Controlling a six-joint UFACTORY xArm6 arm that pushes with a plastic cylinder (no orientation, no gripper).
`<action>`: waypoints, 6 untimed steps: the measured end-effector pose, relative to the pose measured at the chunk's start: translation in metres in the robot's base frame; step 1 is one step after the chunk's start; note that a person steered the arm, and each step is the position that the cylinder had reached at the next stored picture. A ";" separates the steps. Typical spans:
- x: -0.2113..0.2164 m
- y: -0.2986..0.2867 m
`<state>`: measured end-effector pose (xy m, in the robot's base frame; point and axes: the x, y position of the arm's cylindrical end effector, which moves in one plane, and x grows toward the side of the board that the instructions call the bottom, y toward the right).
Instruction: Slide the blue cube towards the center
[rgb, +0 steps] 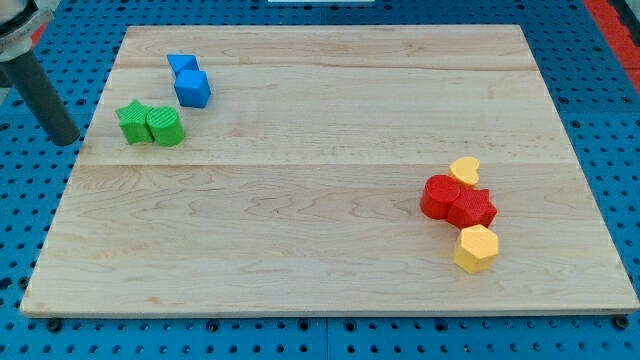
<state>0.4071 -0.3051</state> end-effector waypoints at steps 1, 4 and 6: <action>-0.030 0.006; -0.085 0.171; -0.061 0.179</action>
